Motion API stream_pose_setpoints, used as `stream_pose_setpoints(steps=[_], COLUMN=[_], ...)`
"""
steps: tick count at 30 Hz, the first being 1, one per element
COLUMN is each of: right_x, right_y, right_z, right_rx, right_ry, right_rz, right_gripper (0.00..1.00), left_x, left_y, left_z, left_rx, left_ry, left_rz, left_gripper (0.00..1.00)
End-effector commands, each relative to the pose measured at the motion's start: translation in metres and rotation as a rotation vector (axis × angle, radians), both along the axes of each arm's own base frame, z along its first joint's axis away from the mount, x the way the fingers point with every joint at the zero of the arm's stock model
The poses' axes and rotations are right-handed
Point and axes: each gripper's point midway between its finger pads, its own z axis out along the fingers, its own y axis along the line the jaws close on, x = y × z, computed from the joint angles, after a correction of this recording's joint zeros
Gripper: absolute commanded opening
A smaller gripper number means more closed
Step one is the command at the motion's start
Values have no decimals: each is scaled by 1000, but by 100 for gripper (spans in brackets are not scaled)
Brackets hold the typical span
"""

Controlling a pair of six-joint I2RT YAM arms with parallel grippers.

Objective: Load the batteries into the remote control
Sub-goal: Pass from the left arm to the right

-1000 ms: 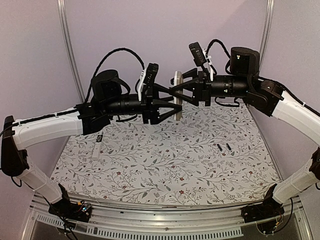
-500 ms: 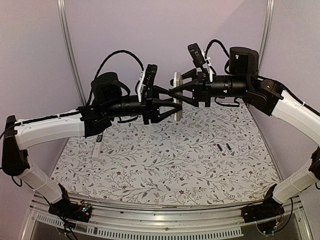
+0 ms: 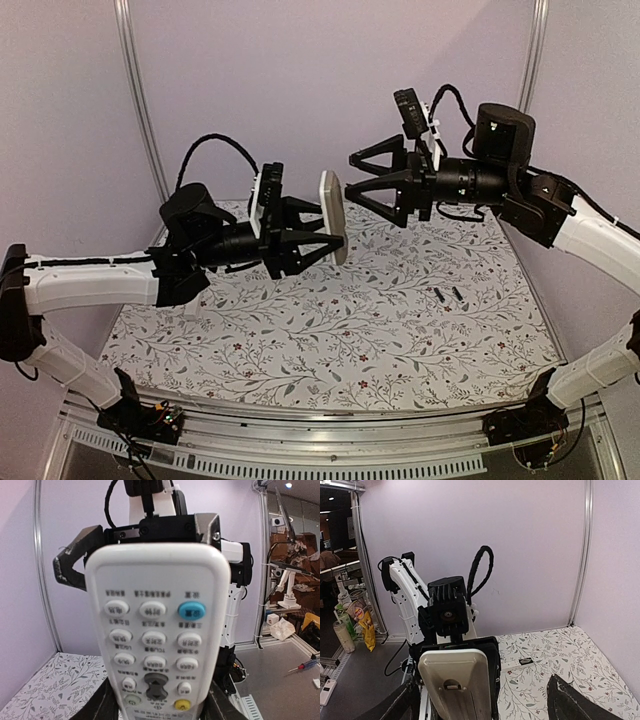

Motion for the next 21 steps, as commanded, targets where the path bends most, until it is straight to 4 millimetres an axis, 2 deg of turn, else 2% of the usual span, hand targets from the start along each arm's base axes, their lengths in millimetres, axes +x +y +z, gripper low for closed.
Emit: stream_pose_setpoints(steps=[1,2,4,6,11,21], right_x=[-8,-8,-12,-14,-25,-28], right_y=[-5,-4,-1,4,21,41], right_z=[11,8,5,2,-1,-8], right_rx=[76,81,91,92,85,72], right_ry=[5,13,24,28,0,-16], right_rz=[15,25,54,70,132,162], right_gripper=[86,87,98,99,98,86], left_x=[-16,-16,-15,-14,-19,-14], left_y=[22,24,27,28,28,23], left_z=[40,40,40,39,35,28], left_rx=[-204,-223,-253,-268,-290,-265], left_ry=[-108,-111,-110,-109,-96,-86], left_rz=[36,50,76,80,57,68], left_gripper=[0,0,0,0,0,0])
